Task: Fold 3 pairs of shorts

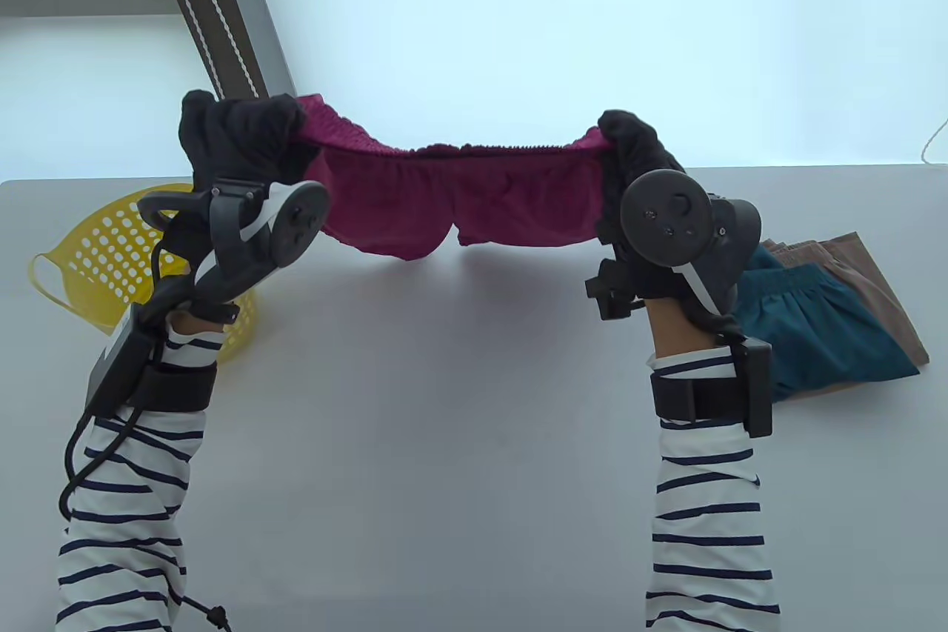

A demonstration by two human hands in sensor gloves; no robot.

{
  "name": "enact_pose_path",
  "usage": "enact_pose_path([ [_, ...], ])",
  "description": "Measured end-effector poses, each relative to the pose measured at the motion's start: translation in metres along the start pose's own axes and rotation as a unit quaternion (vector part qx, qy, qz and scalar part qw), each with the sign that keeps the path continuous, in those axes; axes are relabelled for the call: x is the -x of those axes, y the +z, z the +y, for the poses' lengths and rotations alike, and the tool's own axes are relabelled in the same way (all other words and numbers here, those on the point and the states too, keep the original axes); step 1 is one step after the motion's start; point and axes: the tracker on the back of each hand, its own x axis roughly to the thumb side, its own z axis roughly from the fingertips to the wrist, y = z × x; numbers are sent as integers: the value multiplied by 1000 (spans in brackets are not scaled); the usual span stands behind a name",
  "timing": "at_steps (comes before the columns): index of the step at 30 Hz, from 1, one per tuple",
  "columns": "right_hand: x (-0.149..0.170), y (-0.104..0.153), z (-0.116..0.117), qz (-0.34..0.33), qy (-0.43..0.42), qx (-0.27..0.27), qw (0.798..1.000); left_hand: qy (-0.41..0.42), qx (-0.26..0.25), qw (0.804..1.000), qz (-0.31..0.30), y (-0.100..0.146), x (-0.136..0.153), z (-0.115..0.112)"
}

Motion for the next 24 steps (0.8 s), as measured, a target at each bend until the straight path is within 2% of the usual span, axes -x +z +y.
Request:
enact_pose_path([
  [2,11,14,22,-19,24,-29,999,-11,33,998,-54,27,-8,-19],
  [3,18,24,38,-32,33,-60,997,-11,62,994,-92,43,-13,-29],
  [5,28,44,64,-55,36,-148,987,-6,117,979,-165,75,-23,-46],
  [6,32,54,77,-62,32,-197,978,2,156,965,-213,92,-29,-55],
  [7,37,64,91,-67,26,-256,964,4,187,952,-242,106,-34,-63],
  [9,51,85,127,-54,14,-379,924,9,298,905,-303,139,-49,-92],
  [10,55,90,138,-48,8,-414,909,5,328,894,-306,147,-52,-102],
  [12,69,109,175,5,-21,-499,867,-2,413,863,-291,167,-64,-138],
  [13,72,114,187,15,-34,-505,862,-6,431,860,-275,173,-68,-150],
  [14,75,121,200,26,-45,-516,855,-20,464,847,-261,182,-73,-167],
  [15,76,133,218,34,-37,-544,838,-30,495,828,-261,189,-77,-178],
  [17,75,144,229,27,-5,-574,819,-44,512,815,-267,201,-83,-186],
  [18,72,151,233,5,31,-598,801,-54,515,809,-279,208,-86,-187],
  [19,69,155,232,-21,69,-593,802,-67,514,805,-289,213,-87,-185],
  [20,66,157,229,-45,81,-576,812,-72,506,807,-294,217,-87,-180],
  [22,63,165,224,-52,68,-595,799,-63,515,798,-306,225,-88,-169],
  [24,58,178,216,-66,59,-601,794,-63,535,780,-317,238,-89,-156],
])
